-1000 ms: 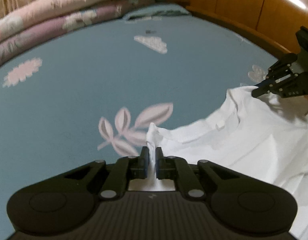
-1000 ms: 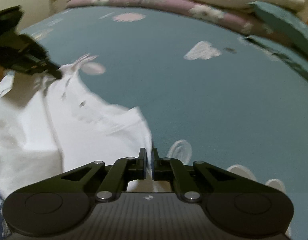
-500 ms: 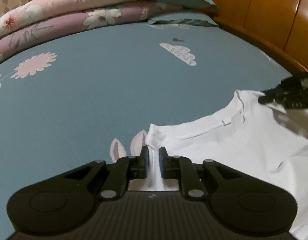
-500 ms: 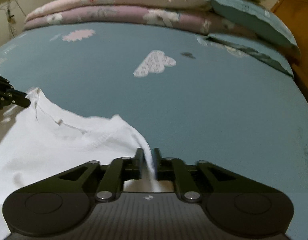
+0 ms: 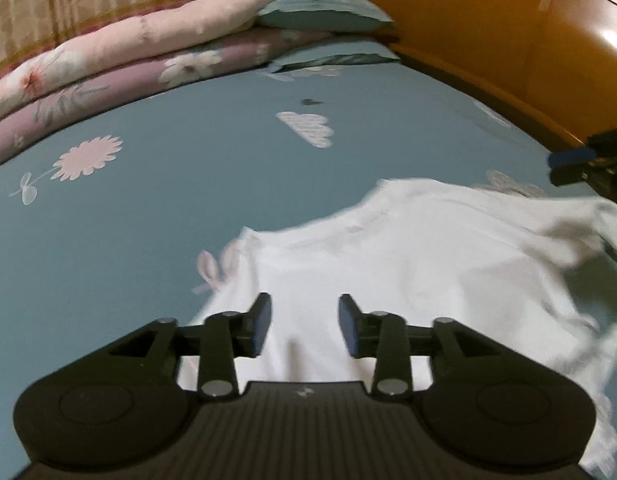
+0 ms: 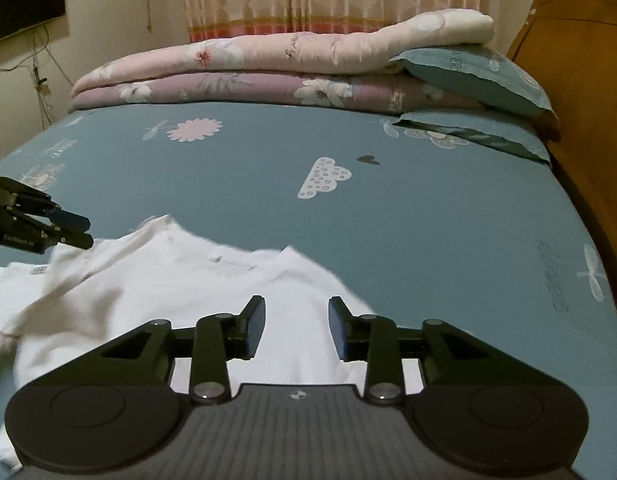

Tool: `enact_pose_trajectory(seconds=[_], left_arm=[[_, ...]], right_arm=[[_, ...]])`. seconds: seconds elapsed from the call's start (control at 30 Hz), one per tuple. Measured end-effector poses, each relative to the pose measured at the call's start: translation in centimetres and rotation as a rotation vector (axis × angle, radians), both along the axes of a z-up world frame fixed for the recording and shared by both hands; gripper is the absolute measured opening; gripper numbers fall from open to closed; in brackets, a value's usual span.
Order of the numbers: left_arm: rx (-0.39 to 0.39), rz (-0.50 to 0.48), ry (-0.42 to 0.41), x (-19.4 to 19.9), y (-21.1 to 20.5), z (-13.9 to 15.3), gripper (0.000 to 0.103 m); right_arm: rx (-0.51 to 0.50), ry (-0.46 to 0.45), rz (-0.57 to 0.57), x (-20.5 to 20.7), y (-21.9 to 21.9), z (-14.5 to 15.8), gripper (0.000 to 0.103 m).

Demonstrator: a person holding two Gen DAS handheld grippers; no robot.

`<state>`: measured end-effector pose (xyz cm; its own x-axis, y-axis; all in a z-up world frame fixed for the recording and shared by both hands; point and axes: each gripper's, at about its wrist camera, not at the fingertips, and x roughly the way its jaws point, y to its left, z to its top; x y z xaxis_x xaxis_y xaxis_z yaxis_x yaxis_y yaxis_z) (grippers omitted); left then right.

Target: Fold clothes

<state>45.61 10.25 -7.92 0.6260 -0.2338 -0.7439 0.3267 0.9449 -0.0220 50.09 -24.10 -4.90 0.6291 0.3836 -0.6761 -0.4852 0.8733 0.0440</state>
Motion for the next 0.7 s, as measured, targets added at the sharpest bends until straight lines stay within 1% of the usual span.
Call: enact_pose_trajectory(seconds=[0.07,0.1,0.2,0.27,0.4,0.47,0.53,0.63,0.7], left_arm=[[0.001,-0.018,-0.001,-2.4,-1.1,0.8,0.044],[0.001,-0.026,-0.002,-3.5,-1.6,1.1,0.044],[0.010,-0.048,-0.024,-7.1,-3.1,1.7,0.046],[0.018,-0.067,-0.046,-9.7,-4.1,2.0,0.050],[0.016,-0.099,-0.081,-14.5,-5.6,2.3,0.056],[0.009,-0.099,-0.088,-16.4,-6.1,2.1,0.062],[0.004,-0.101,-0.092,-18.2,-6.7,1.7,0.064],[0.018,-0.120,-0.079,-20.1,-7.8,0.1,0.069],[0.028,-0.133,-0.070,-21.3,-8.6,-1.0,0.070]], right_arm=[[0.002,0.003,-0.002,-2.2,-0.4,0.6,0.039],[0.012,0.009,0.004,-3.4,-0.6,0.8,0.042],[0.030,0.029,0.015,-6.6,-0.8,0.7,0.043],[0.043,0.044,0.020,-8.8,-1.0,0.2,0.043],[0.112,0.091,0.010,-12.9,-1.8,-1.2,0.043],[0.145,0.114,-0.013,-14.7,-2.4,-2.0,0.045],[0.173,0.128,-0.040,-16.6,-2.9,-2.9,0.048],[0.197,0.136,-0.073,-19.0,-3.3,-4.2,0.052],[0.225,0.155,-0.103,-20.7,-3.5,-5.2,0.056]])
